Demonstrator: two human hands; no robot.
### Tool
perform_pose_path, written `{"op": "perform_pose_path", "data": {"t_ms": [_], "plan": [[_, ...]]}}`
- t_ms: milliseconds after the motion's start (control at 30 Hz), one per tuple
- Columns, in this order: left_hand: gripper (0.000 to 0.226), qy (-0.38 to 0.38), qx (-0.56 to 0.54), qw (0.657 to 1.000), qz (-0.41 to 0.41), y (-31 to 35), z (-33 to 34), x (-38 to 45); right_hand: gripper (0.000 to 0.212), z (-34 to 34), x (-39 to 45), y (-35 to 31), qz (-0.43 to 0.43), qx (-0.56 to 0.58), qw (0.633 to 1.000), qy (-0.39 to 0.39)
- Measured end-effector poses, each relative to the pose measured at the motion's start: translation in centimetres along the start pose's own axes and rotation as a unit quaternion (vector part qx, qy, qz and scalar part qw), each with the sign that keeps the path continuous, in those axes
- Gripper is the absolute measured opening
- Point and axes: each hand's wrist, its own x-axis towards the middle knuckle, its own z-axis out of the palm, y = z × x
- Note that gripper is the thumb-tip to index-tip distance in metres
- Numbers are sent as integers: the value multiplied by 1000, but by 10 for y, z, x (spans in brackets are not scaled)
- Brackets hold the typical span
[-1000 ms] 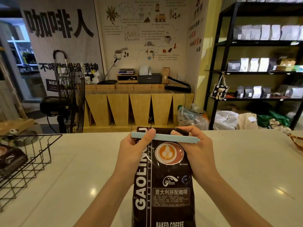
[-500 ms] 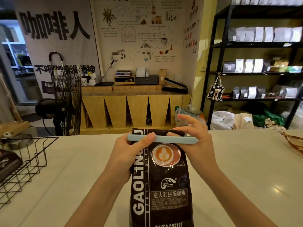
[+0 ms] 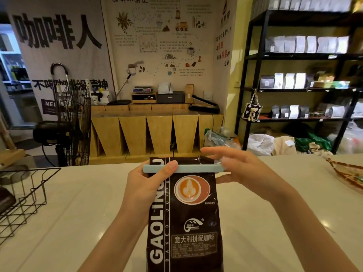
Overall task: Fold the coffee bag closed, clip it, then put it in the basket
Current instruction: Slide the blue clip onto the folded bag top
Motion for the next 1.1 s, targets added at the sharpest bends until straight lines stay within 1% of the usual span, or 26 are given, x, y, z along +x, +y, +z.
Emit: {"op": "perform_pose_path", "data": {"t_ms": [67, 100, 200, 267, 333, 367, 400, 433, 467, 500, 567, 600, 633, 667, 733, 767, 867, 967, 1100], "plan": [[22, 6, -4, 1000, 2, -1, 0, 1, 33, 2, -3, 0, -17, -33, 999, -4], [21, 5, -4, 1000, 1, -1, -2, 3, 34, 3, -3, 2, -23, -38, 999, 4], [16, -31, 18, 999, -6, 3, -7, 7, 27, 8, -3, 7, -61, -34, 997, 37], [14, -55, 70, 996, 8, 9, -13, 9, 20, 10, -2, 9, -77, -33, 995, 52], [17, -52, 155, 985, 58, 17, -17, 12, 18, 11, -2, 9, -79, -29, 995, 56], [20, -48, 224, 967, 107, 22, -17, 13, 18, 11, -2, 9, -78, -27, 995, 56], [25, -45, 311, 934, 172, 27, -15, 12, 18, 12, -1, 9, -78, -28, 995, 55], [30, -53, 395, 885, 243, 32, -10, 11, 18, 12, -2, 8, -78, -27, 995, 52], [33, -74, 453, 835, 303, 36, -3, 9, 19, 13, -2, 7, -78, -24, 995, 49], [35, -107, 490, 797, 337, 40, 7, 8, 21, 13, -3, 5, -79, -17, 996, 43], [37, -176, 549, 740, 347, 43, 27, 8, 29, 12, -5, 2, -84, -6, 996, 28], [36, -193, 578, 714, 344, 41, 33, 10, 32, 12, -7, 0, -85, -9, 996, 22], [35, -197, 594, 698, 349, 39, 36, 11, 32, 12, -8, -1, -85, -13, 996, 20], [34, -193, 591, 698, 355, 37, 36, 12, 32, 12, -8, -1, -83, -13, 996, 20], [34, -180, 562, 724, 356, 35, 32, 11, 30, 11, -9, -2, -77, -9, 997, 19], [35, -173, 552, 731, 362, 36, 31, 9, 30, 12, -10, -3, -74, -8, 997, 17], [43, -174, 525, 741, 380, 34, 28, 8, 29, 12, -11, -7, -68, -8, 998, 6], [39, -179, 514, 747, 380, 36, 28, 3, 32, 12, -13, -9, -58, -11, 998, -5], [28, -180, 528, 757, 339, 42, 29, -1, 38, 14, -16, -9, -47, -27, 999, -3]]}}
